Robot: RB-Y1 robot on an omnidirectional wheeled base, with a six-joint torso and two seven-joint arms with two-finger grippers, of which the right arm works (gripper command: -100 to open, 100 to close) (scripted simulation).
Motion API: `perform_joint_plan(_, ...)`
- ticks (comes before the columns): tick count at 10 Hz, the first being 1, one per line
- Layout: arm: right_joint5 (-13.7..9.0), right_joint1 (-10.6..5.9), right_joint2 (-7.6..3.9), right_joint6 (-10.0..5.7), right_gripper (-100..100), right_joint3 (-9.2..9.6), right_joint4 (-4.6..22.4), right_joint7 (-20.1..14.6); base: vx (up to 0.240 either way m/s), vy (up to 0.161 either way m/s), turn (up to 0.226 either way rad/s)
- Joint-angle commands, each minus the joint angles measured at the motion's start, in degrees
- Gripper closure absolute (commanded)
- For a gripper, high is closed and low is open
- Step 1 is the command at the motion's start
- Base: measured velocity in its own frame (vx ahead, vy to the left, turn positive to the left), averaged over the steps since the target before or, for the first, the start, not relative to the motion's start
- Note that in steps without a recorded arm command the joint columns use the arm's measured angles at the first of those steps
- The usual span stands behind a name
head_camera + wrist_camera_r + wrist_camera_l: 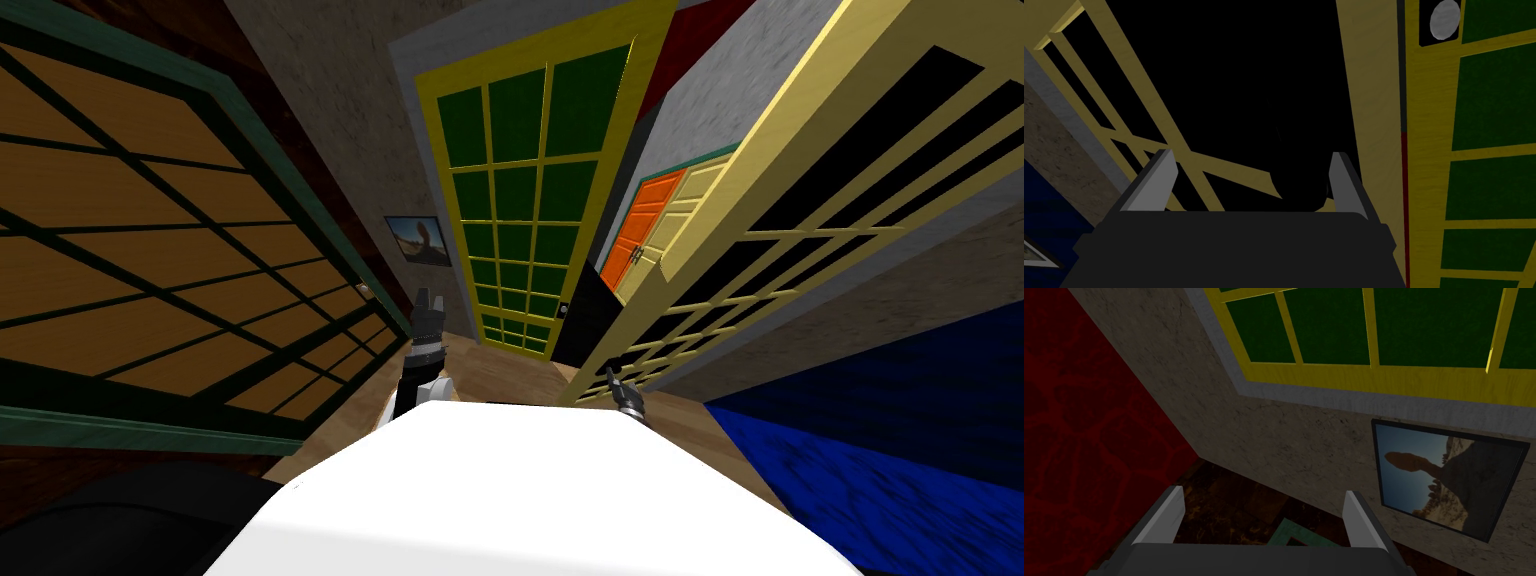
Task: Pull the door open
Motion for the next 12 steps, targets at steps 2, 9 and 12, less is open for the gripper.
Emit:
perform_joint_plan(2,-1.3,-0.36,-1.94,-0.29,100,-1.08,1.8,-0.7,-0.026,0.011,0.018)
perform_joint_plan(9,-3.7,0.92,-2.59,-0.4,100,0.39,1.0,-5.2,-0.018,-0.003,0.012)
perform_joint_plan(12,-3.7,0.92,-2.59,-0.4,100,0.39,1.0,-5.2,-0.007,0.008,0.006)
